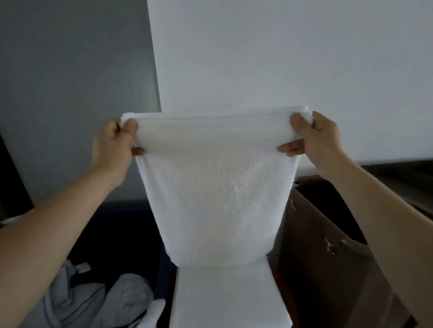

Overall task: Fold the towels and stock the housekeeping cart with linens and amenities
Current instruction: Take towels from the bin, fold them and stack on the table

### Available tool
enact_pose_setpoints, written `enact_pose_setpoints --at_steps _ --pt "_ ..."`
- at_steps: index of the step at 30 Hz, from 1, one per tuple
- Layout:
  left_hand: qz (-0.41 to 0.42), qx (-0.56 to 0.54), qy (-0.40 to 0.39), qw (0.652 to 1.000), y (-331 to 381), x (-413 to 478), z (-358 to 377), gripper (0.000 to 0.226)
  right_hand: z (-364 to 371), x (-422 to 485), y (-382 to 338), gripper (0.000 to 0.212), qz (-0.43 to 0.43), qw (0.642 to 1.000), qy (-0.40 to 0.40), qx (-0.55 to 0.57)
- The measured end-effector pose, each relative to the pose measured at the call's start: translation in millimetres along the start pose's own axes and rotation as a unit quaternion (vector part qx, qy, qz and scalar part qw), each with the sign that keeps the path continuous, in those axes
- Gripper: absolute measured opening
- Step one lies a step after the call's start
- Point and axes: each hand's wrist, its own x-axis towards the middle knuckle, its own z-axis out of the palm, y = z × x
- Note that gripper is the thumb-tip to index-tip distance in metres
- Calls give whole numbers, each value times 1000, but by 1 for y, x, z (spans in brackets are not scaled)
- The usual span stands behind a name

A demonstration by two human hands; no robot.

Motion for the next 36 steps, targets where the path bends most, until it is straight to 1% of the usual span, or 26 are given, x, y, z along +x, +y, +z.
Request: enact_pose_setpoints --at_steps 3,4,6,8,11,13,16,19,20,24,27,31,33,36 --pt "-65 34 -21 997 -9 -39 -16 16 1 -37 7 15 88 995 -22 -32" --pt "-82 50 -33 995 -13 -50 -20 18 -1 -48 11 18 115 992 -30 -45" --pt "-109 75 -57 990 -18 -66 -23 25 -8 -63 16 31 157 985 -43 -59" --pt "-132 85 -72 985 -24 -75 -22 28 -16 -73 20 35 193 977 -66 -68" --pt "-154 96 -95 979 -33 -73 -12 27 -23 -71 30 31 229 966 -92 -78" --pt "-164 97 -101 977 -41 -61 1 24 -22 -57 41 34 240 963 -87 -81" --pt "-162 108 -96 976 -62 -29 24 24 -11 -20 63 41 248 965 -69 -42" --pt "-149 111 -78 979 -79 18 50 26 5 29 79 48 224 973 -47 -13" --pt "-141 105 -68 982 -81 36 58 26 11 47 78 46 209 977 -39 -8" --pt "-74 76 -1 994 -61 106 83 21 23 114 51 20 107 994 -23 -12" --pt "-21 50 28 998 -31 142 90 21 25 147 19 13 20 1000 5 1" --pt "39 14 41 998 8 153 90 18 19 162 -9 16 -48 998 29 13" --pt "50 -7 41 998 17 149 87 17 14 157 -16 17 -61 997 29 21" --pt "50 -2 42 998 19 130 74 19 9 136 -19 17 -68 997 21 26"
